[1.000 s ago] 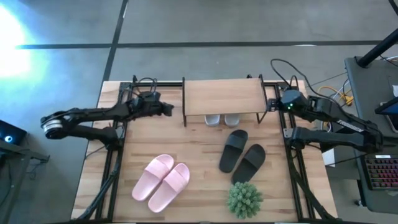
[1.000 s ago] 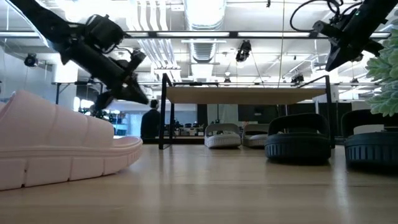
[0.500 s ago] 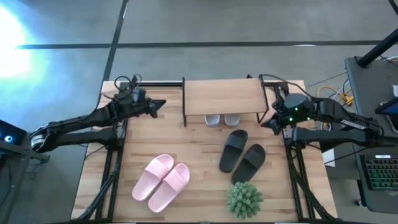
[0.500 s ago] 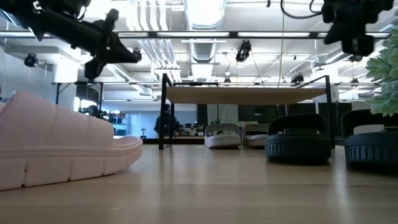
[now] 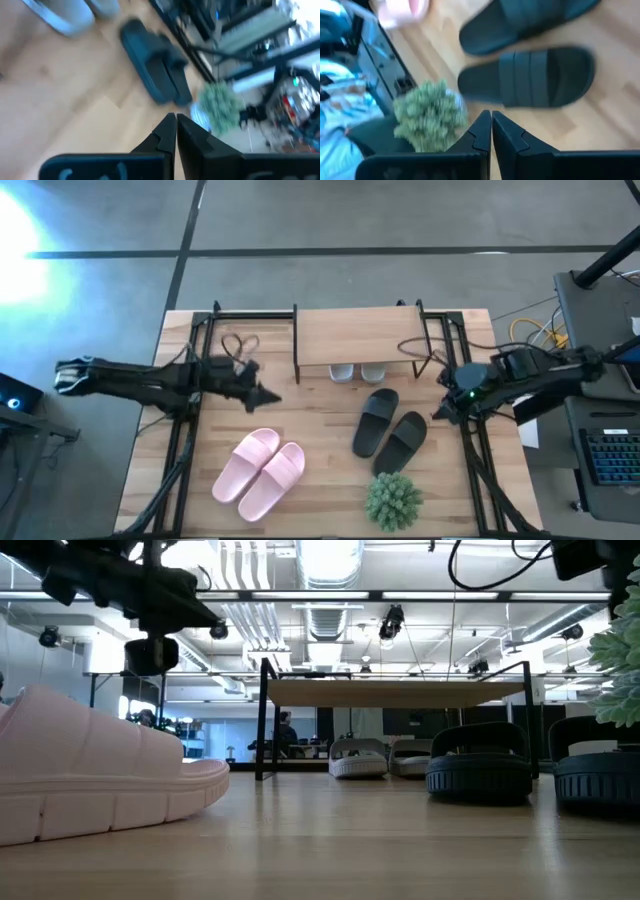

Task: Pick and place slides into the shelf
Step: Put the right black slides on the shelf

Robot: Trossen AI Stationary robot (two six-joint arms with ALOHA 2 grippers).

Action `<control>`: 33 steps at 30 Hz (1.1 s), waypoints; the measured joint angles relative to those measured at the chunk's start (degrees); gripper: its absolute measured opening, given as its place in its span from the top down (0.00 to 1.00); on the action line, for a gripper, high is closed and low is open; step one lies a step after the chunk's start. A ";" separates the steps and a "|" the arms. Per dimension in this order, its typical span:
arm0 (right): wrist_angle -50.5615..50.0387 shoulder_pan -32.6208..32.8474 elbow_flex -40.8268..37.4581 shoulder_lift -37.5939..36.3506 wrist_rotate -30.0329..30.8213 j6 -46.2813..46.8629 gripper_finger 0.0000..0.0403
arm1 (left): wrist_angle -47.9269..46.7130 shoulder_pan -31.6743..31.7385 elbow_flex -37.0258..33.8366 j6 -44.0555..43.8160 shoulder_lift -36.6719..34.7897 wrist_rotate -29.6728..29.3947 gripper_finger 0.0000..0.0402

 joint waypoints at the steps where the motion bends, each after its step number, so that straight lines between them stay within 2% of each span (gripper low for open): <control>1: 0.20 2.27 0.00 0.69 0.00 1.32 0.98 | 0.01 -2.40 0.39 -0.68 0.72 -1.08 1.00; 7: 8.30 14.06 -0.02 4.06 1.92 2.16 0.98 | 0.21 -13.49 3.57 -0.97 4.76 -12.36 1.00; 14: 14.76 21.94 -0.02 4.63 11.57 4.16 0.98 | 0.22 -20.86 8.77 -2.39 9.16 -24.48 1.00; 16: 15.46 24.55 -0.02 5.30 14.86 5.65 0.98 | 0.12 -22.38 10.20 -1.01 10.20 -26.32 1.00; 22: 22.85 31.83 2.50 11.57 24.98 8.79 0.98 | -0.31 -23.27 10.96 6.14 10.47 -26.44 1.00; 27: 17.29 32.19 10.96 21.16 32.48 11.87 0.98 | -3.27 -23.27 9.63 9.96 6.42 -26.46 1.00; 30: 8.51 32.13 17.96 28.41 37.19 14.06 0.98 | -9.88 -23.48 9.65 10.17 2.80 -26.34 1.00; 33: -3.28 32.07 25.43 35.89 39.08 19.07 0.98 | -15.55 -23.67 9.54 10.29 -0.96 -26.24 1.00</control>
